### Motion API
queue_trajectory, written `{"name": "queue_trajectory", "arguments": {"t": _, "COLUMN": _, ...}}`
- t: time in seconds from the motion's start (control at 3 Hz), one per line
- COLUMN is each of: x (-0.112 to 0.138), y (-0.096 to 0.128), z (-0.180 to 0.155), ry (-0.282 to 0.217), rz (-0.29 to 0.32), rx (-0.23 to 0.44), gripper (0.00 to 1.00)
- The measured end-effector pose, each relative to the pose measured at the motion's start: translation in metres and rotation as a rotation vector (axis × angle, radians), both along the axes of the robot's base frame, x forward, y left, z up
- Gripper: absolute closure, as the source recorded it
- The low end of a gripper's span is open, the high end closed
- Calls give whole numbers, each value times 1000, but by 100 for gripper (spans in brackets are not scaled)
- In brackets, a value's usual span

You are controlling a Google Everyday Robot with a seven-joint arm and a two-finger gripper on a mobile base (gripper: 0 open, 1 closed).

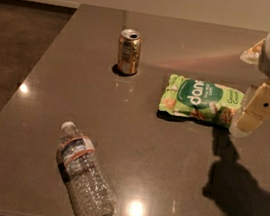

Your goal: Knock orange can over

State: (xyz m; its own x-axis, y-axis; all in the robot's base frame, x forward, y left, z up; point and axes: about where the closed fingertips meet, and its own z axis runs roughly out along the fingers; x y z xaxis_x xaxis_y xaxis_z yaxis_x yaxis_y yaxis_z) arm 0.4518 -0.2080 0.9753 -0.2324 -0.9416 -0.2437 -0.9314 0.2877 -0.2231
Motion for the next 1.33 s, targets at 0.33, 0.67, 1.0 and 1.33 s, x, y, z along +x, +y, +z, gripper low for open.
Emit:
{"name": "queue_trajectory", "arguments": {"t": 0.33, "x": 40, "y": 22, "z": -4, "ry": 10, "rz": -23, "rx": 103, "gripper": 0}}
{"name": "queue_trajectory", "arguments": {"t": 0.67, "x": 72, "y": 40, "z": -4, "ry": -11, "rz": -27, "rx": 193, "gripper": 0}}
{"name": "queue_trajectory", "arguments": {"t": 1.0, "x": 105, "y": 62, "z": -10, "ry": -71, "rz": -41, "rx": 251, "gripper": 0}}
{"name": "queue_trajectory", "arguments": {"t": 1.33, "x": 148, "y": 81, "z": -20, "ry": -122, "rz": -85, "rx": 328, "gripper": 0}}
